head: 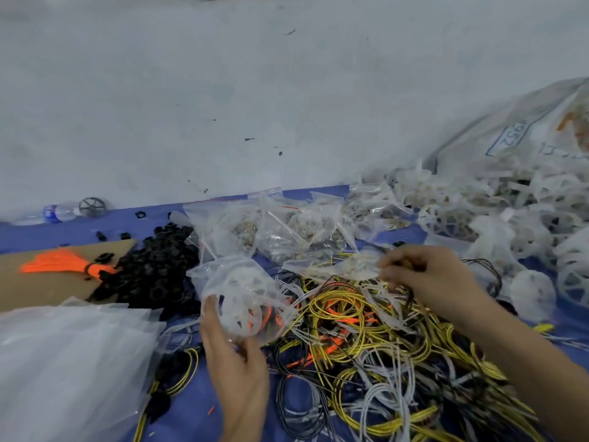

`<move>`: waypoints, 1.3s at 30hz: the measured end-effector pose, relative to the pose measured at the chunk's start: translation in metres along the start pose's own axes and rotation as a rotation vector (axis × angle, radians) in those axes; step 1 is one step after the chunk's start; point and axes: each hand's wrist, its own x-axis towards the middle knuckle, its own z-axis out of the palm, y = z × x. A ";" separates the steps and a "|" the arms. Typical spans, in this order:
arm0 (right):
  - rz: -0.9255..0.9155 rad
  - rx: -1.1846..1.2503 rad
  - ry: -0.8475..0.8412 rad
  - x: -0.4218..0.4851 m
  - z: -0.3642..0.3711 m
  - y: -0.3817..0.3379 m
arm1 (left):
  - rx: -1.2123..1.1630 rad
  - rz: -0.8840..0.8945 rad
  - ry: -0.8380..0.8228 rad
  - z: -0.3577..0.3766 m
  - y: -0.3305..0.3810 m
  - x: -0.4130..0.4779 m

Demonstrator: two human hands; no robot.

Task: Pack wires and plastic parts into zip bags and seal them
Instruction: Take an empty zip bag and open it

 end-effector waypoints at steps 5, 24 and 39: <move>-0.185 -0.117 0.249 0.015 -0.032 -0.019 | -0.013 -0.021 -0.029 0.001 -0.002 0.001; 0.146 -0.834 -0.048 0.008 0.006 0.015 | -0.061 -0.037 -0.009 -0.010 0.009 0.002; 0.354 0.665 -1.128 0.042 0.111 -0.046 | -0.105 -0.124 -0.095 -0.009 0.003 0.003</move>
